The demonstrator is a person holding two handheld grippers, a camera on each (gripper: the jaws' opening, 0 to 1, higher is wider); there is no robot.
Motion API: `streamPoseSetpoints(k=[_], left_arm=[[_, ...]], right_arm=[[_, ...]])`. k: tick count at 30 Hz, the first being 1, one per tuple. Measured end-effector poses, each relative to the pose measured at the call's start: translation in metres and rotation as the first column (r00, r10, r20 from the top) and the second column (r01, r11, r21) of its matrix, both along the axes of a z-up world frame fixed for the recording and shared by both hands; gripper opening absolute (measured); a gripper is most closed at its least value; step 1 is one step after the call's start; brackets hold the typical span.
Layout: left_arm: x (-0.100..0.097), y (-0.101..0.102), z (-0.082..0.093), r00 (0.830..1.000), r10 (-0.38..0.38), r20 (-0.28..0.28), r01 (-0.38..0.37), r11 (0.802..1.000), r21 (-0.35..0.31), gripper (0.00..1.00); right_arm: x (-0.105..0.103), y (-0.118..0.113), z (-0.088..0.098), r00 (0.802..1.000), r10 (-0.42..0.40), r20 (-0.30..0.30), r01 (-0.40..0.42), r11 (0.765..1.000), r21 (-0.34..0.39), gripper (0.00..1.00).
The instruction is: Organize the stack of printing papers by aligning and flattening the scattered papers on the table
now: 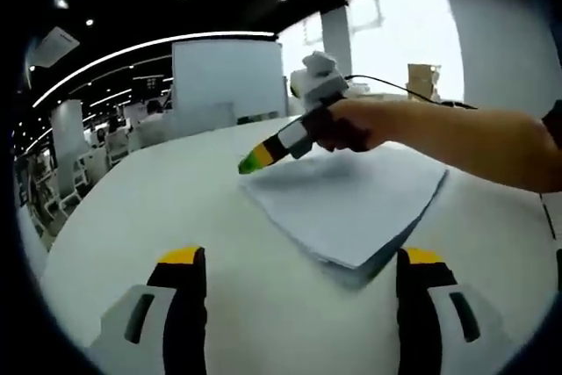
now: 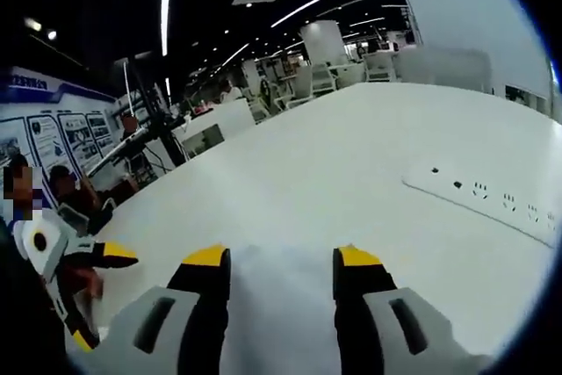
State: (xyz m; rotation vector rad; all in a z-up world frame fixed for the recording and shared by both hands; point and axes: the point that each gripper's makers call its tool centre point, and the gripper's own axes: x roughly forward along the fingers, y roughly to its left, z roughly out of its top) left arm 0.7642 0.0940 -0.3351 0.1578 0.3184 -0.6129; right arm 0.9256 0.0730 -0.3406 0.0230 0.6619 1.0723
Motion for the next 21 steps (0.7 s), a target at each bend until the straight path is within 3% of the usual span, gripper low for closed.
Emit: streamPoseSetpoints(k=[7, 21], left_arm=[[0.0, 0.004, -0.004, 1.0, 0.009, -0.008, -0.009, 1.0, 0.011, 0.91], [-0.002, 0.005, -0.003, 1.0, 0.008, 0.012, -0.008, 1.0, 0.016, 0.91]], right_arm=[[-0.008, 0.002, 0.001, 0.998, 0.04, 0.049, -0.039, 0.999, -0.031, 0.43], [-0.032, 0.008, 0.001, 0.995, 0.1, 0.027, -0.099, 0.994, -0.05, 0.43]])
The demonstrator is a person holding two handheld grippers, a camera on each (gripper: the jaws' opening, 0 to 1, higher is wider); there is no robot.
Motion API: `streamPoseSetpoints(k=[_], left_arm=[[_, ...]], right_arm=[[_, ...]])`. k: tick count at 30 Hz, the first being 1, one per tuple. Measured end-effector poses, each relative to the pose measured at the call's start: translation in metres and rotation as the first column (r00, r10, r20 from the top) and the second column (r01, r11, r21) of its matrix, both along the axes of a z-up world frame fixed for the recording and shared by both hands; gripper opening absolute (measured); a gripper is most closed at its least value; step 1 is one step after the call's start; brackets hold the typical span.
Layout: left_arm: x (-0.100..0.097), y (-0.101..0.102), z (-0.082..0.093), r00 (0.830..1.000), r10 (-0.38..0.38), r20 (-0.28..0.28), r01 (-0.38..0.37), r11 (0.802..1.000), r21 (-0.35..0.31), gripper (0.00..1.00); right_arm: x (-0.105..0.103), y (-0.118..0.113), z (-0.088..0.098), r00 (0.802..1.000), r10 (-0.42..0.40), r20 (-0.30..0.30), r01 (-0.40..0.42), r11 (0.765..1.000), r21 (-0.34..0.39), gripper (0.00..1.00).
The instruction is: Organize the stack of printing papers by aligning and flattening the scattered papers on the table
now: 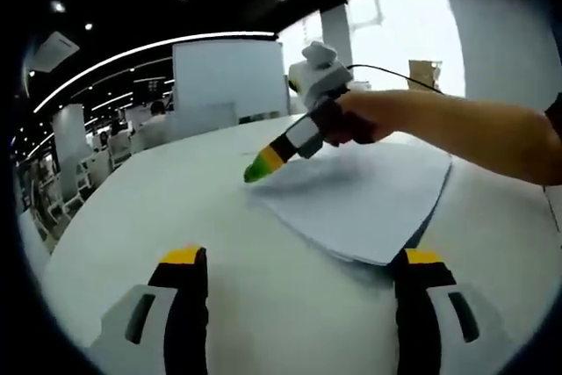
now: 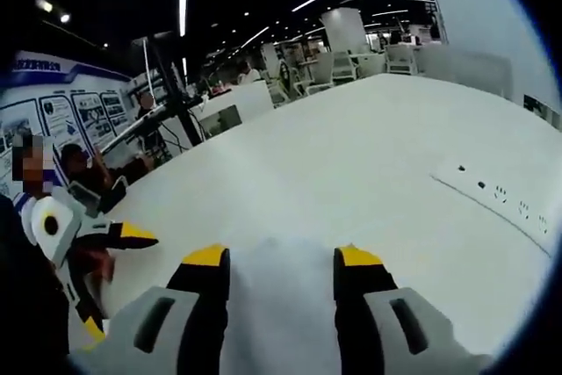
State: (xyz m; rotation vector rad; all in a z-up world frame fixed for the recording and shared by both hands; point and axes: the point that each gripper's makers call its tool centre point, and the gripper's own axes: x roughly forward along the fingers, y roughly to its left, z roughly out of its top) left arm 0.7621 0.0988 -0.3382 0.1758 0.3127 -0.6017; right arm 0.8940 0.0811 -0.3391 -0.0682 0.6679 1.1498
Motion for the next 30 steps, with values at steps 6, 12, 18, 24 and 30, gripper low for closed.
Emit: streamPoseSetpoints(k=[6, 12, 18, 24, 30], left_arm=[[0.002, 0.0, 0.0, 1.0, 0.004, 0.007, -0.004, 1.0, 0.001, 0.9], [0.003, 0.001, 0.0, 1.0, 0.006, 0.01, -0.006, 1.0, 0.0, 0.89], [0.002, 0.0, 0.0, 1.0, -0.004, 0.005, 0.004, 1.0, -0.004, 0.88], [-0.005, -0.006, 0.002, 0.999, -0.05, -0.003, 0.05, 0.998, -0.035, 0.9], [-0.008, -0.016, 0.006, 0.995, -0.1, 0.0, 0.1, 0.995, -0.031, 0.92]], right_arm=[[-0.003, 0.002, 0.003, 0.999, 0.031, -0.015, -0.031, 0.999, 0.01, 0.43], [-0.008, 0.004, 0.003, 0.998, 0.055, -0.022, -0.054, 0.998, 0.007, 0.43], [-0.002, -0.004, 0.018, 1.0, 0.002, 0.029, -0.004, 0.999, 0.05, 0.43], [-0.011, -0.042, 0.042, 0.993, -0.064, 0.099, 0.056, 0.995, 0.081, 0.43], [-0.02, -0.085, 0.053, 0.983, -0.115, 0.141, 0.106, 0.992, 0.071, 0.44]])
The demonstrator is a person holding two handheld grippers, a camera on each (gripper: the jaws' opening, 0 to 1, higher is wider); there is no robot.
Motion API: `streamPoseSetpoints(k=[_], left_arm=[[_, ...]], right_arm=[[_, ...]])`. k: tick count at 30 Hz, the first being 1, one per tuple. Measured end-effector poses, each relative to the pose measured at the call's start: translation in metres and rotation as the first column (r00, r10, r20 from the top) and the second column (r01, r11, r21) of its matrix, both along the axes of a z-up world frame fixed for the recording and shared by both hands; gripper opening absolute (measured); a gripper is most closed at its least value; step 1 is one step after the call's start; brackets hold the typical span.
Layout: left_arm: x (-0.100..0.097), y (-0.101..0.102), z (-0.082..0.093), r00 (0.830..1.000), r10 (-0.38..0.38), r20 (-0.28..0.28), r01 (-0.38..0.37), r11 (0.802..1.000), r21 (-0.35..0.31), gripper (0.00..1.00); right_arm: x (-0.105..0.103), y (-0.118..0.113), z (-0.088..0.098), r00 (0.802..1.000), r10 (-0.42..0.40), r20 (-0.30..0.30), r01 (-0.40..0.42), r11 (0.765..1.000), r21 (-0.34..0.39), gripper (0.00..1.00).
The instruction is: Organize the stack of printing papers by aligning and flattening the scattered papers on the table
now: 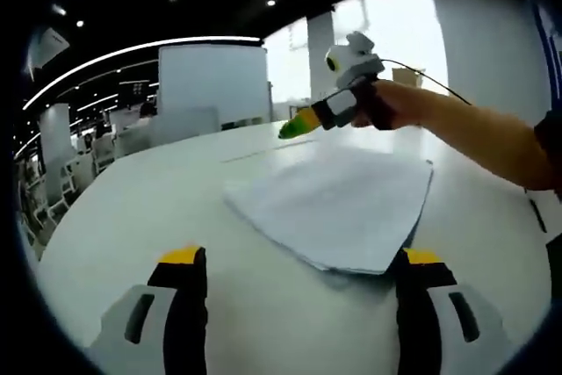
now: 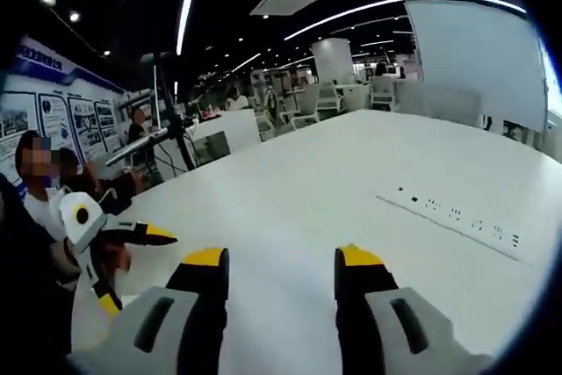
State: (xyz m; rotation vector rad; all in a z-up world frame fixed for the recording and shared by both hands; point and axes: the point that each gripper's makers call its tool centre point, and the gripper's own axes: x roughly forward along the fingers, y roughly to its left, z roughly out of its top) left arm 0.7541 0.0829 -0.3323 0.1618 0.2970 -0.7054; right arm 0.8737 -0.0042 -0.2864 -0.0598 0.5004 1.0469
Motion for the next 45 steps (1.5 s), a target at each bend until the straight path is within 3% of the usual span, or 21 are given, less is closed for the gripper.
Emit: streamPoseSetpoints(k=[4, 8, 14, 19, 21, 29, 35, 40, 45], left_arm=[[0.001, -0.002, -0.002, 1.0, -0.014, -0.001, 0.014, 0.999, 0.029, 0.92], [0.0, -0.004, 0.002, 1.0, -0.019, 0.003, 0.019, 0.999, 0.035, 0.92], [-0.001, -0.003, 0.006, 1.0, -0.025, 0.018, 0.023, 0.997, 0.073, 0.92], [0.004, 0.0, 0.008, 1.0, -0.012, 0.028, 0.01, 0.996, 0.091, 0.93], [0.006, 0.001, 0.007, 0.999, -0.005, 0.038, 0.001, 0.993, 0.118, 0.92], [0.018, 0.006, 0.002, 0.999, 0.016, 0.042, -0.021, 0.99, 0.136, 0.91], [0.019, 0.008, 0.002, 0.998, 0.031, 0.049, -0.037, 0.989, 0.144, 0.91], [0.024, 0.011, 0.003, 0.998, 0.046, 0.053, -0.053, 0.988, 0.144, 0.91], [0.025, 0.012, 0.002, 0.997, 0.054, 0.057, -0.062, 0.987, 0.151, 0.9]], right_arm=[[0.01, -0.021, -0.003, 0.998, -0.05, 0.023, 0.05, 0.999, -0.017, 0.46], [0.024, -0.028, -0.01, 0.994, -0.106, -0.006, 0.106, 0.994, -0.003, 0.47], [0.047, -0.017, -0.029, 0.99, -0.138, -0.026, 0.138, 0.99, -0.017, 0.43], [0.06, -0.014, -0.044, 0.98, -0.167, -0.109, 0.169, 0.986, 0.007, 0.43], [0.046, -0.012, -0.046, 0.979, -0.16, -0.125, 0.163, 0.987, 0.012, 0.43], [0.045, -0.012, -0.053, 0.977, -0.134, -0.168, 0.134, 0.991, -0.009, 0.43], [0.045, -0.013, -0.051, 0.976, -0.13, -0.177, 0.131, 0.991, -0.003, 0.43], [0.027, -0.008, -0.051, 0.978, -0.119, -0.171, 0.119, 0.993, -0.011, 0.43], [0.029, -0.009, -0.051, 0.979, -0.114, -0.171, 0.114, 0.993, -0.013, 0.43]])
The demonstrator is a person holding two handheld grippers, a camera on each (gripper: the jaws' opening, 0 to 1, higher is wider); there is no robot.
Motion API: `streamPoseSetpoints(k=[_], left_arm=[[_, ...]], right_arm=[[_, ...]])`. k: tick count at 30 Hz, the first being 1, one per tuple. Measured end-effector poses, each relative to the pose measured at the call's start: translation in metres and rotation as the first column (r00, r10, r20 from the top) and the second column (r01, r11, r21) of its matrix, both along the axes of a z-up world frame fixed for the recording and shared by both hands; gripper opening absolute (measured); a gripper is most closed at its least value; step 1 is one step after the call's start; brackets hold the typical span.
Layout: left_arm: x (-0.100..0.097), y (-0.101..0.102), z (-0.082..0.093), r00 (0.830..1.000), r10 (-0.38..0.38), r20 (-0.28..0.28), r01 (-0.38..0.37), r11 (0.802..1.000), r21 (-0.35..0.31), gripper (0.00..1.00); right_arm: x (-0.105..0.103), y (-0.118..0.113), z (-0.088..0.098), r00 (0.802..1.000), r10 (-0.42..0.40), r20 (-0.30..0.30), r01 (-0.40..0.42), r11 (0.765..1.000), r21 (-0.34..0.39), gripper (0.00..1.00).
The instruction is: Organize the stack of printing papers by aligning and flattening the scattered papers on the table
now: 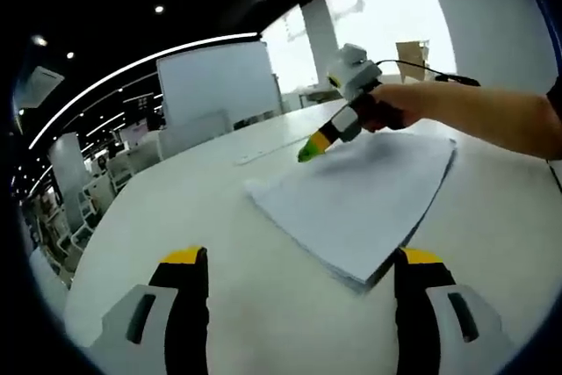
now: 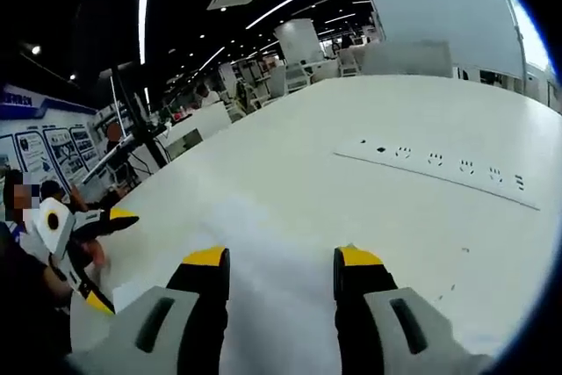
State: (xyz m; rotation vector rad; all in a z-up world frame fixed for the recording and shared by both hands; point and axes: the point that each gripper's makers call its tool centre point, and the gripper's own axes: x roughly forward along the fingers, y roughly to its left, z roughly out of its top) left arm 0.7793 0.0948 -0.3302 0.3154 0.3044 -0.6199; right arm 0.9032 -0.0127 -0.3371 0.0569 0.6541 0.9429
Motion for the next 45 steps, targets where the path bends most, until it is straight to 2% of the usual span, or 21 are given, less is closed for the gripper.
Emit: streamPoseSetpoints(k=[8, 10, 11, 12, 14, 18, 21, 24, 29, 31, 35, 42, 45], left_arm=[[-0.001, 0.001, 0.0, 1.0, 0.005, 0.005, -0.005, 1.0, 0.006, 0.89], [-0.004, 0.002, 0.003, 1.0, 0.003, 0.003, -0.003, 1.0, 0.006, 0.89], [-0.006, 0.003, 0.006, 1.0, -0.003, 0.004, 0.003, 1.0, -0.006, 0.9], [-0.007, 0.003, 0.008, 1.0, -0.005, 0.007, 0.005, 1.0, -0.018, 0.9], [-0.007, 0.009, 0.016, 1.0, 0.011, 0.005, -0.011, 0.998, -0.07, 0.9], [-0.002, 0.02, 0.02, 1.0, 0.03, 0.008, -0.03, 0.996, -0.081, 0.9], [0.0, 0.022, 0.022, 0.999, 0.035, 0.01, -0.035, 0.996, -0.085, 0.9], [0.0, 0.022, 0.023, 0.999, 0.032, 0.01, -0.031, 0.995, -0.093, 0.91], [0.0, 0.024, 0.029, 1.0, 0.026, 0.008, -0.025, 0.993, -0.114, 0.92], [0.0, 0.024, 0.03, 1.0, 0.026, 0.011, -0.025, 0.993, -0.114, 0.92], [0.0, 0.025, 0.032, 1.0, 0.026, 0.018, -0.024, 0.994, -0.109, 0.93], [-0.004, 0.022, 0.036, 0.999, 0.02, 0.028, -0.017, 0.994, -0.106, 0.93], [-0.006, 0.023, 0.037, 0.999, 0.02, 0.029, -0.017, 0.994, -0.105, 0.94]], right_arm=[[0.006, 0.0, -0.001, 1.0, 0.01, 0.005, -0.01, 1.0, -0.007, 0.43], [0.008, 0.001, 0.01, 0.997, 0.007, 0.078, -0.009, 1.0, 0.013, 0.43], [0.006, 0.002, 0.016, 0.997, 0.002, 0.082, -0.005, 0.999, 0.036, 0.43], [0.003, 0.002, 0.029, 0.997, -0.012, 0.073, 0.005, 0.996, 0.093, 0.43], [-0.002, -0.001, 0.044, 0.995, -0.028, 0.098, 0.014, 0.99, 0.143, 0.43], [-0.013, -0.011, 0.049, 0.991, -0.034, 0.126, 0.02, 0.994, 0.111, 0.45], [-0.013, -0.022, 0.046, 0.986, -0.04, 0.165, 0.032, 0.998, 0.053, 0.52], [-0.022, -0.037, 0.038, 0.979, -0.042, 0.201, 0.045, 0.999, -0.008, 0.56], [-0.038, -0.055, 0.033, 0.974, -0.05, 0.221, 0.059, 0.998, -0.036, 0.71], [-0.048, -0.065, 0.035, 0.973, -0.065, 0.22, 0.073, 0.997, -0.032, 0.74], [-0.065, -0.075, 0.051, 0.968, -0.101, 0.231, 0.095, 0.995, 0.037, 0.78], [-0.088, -0.096, 0.053, 0.959, -0.131, 0.251, 0.129, 0.991, 0.026, 0.84], [-0.1, -0.102, 0.052, 0.957, -0.145, 0.252, 0.142, 0.989, 0.029, 0.89]])
